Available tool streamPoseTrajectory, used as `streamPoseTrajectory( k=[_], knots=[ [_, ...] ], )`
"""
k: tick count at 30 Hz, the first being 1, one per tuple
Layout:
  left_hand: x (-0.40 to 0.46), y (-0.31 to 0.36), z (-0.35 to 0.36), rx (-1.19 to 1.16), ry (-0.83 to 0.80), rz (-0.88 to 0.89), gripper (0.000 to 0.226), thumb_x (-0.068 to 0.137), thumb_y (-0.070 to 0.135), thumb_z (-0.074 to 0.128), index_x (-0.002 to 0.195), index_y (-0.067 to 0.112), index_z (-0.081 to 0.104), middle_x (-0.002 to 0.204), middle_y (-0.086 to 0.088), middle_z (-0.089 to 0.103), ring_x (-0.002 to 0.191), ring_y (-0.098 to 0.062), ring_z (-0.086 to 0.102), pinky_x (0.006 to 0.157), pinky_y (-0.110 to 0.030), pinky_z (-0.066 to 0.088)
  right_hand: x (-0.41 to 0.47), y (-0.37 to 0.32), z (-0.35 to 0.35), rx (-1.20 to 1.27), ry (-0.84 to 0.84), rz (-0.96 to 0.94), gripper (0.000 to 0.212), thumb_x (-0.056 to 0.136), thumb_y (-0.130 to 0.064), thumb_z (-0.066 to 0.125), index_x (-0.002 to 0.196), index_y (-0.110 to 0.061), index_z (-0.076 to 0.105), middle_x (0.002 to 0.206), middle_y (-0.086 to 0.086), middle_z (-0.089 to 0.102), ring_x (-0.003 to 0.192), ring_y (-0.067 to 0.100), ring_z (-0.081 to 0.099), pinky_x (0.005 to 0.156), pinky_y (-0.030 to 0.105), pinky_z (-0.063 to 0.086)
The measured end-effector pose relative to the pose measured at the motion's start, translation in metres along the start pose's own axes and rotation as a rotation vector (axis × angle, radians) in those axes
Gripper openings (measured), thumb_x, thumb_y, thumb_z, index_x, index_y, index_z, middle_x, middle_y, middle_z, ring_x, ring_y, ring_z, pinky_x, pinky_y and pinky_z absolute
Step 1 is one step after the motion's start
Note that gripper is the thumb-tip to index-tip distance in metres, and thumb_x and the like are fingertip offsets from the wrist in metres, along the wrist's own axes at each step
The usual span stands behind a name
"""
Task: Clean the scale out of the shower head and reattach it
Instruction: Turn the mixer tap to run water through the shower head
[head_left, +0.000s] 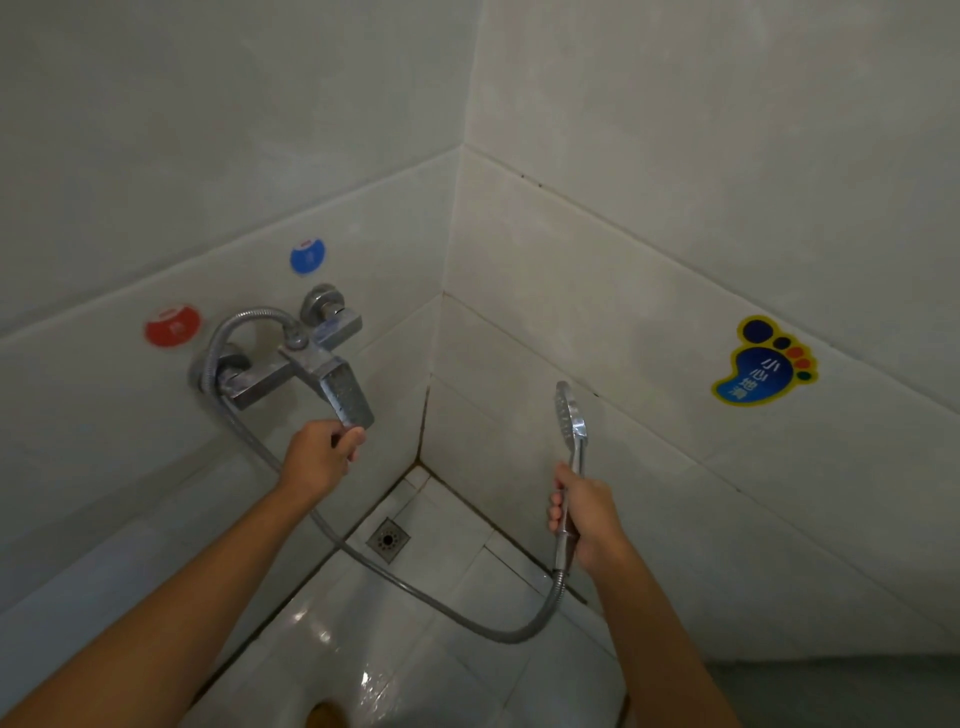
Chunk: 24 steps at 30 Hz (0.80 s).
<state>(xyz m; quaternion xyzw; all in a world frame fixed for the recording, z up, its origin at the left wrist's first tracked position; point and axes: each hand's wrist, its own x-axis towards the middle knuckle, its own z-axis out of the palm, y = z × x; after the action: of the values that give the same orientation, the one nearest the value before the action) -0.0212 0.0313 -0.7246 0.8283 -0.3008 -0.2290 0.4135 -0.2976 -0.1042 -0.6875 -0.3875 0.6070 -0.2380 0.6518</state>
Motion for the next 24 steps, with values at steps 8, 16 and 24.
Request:
streamPoseTrajectory(
  k=[8, 16, 24],
  knots=[
    [0.002, -0.004, 0.0, -0.015, -0.009, -0.018, 0.036, 0.09, 0.019, 0.061, 0.057, 0.006, 0.062, 0.049, -0.003, 0.058, 0.046, -0.017, 0.054, 0.056, -0.026, 0.043, 0.004, 0.008, -0.004, -0.189, 0.17, -0.138, 0.027, 0.09, -0.018, 0.065, 0.071, -0.004, 0.053, 0.052, 0.01, 0.052, 0.033, 0.015, 0.048, 0.035, 0.022, 0.04],
    [0.003, -0.007, 0.002, -0.024, -0.002, -0.005, 0.037, 0.09, 0.019, 0.061, 0.055, 0.009, 0.061, 0.049, -0.005, 0.058, 0.044, -0.016, 0.053, 0.056, -0.026, 0.042, -0.002, 0.009, 0.001, -0.151, 0.169, -0.164, 0.029, 0.092, -0.016, 0.059, 0.066, -0.006, 0.053, 0.05, 0.009, 0.051, 0.037, 0.017, 0.047, 0.038, 0.025, 0.04],
    [0.004, -0.016, 0.001, 0.13, 0.029, 0.103, 0.034, 0.092, 0.023, 0.059, 0.06, 0.011, 0.06, 0.057, -0.006, 0.062, 0.052, -0.019, 0.056, 0.057, -0.029, 0.043, -0.005, 0.0, 0.006, -0.005, 0.096, -0.109, 0.024, 0.094, -0.016, 0.058, 0.072, -0.01, 0.052, 0.055, 0.006, 0.05, 0.037, 0.013, 0.044, 0.035, 0.021, 0.038]
  ],
)
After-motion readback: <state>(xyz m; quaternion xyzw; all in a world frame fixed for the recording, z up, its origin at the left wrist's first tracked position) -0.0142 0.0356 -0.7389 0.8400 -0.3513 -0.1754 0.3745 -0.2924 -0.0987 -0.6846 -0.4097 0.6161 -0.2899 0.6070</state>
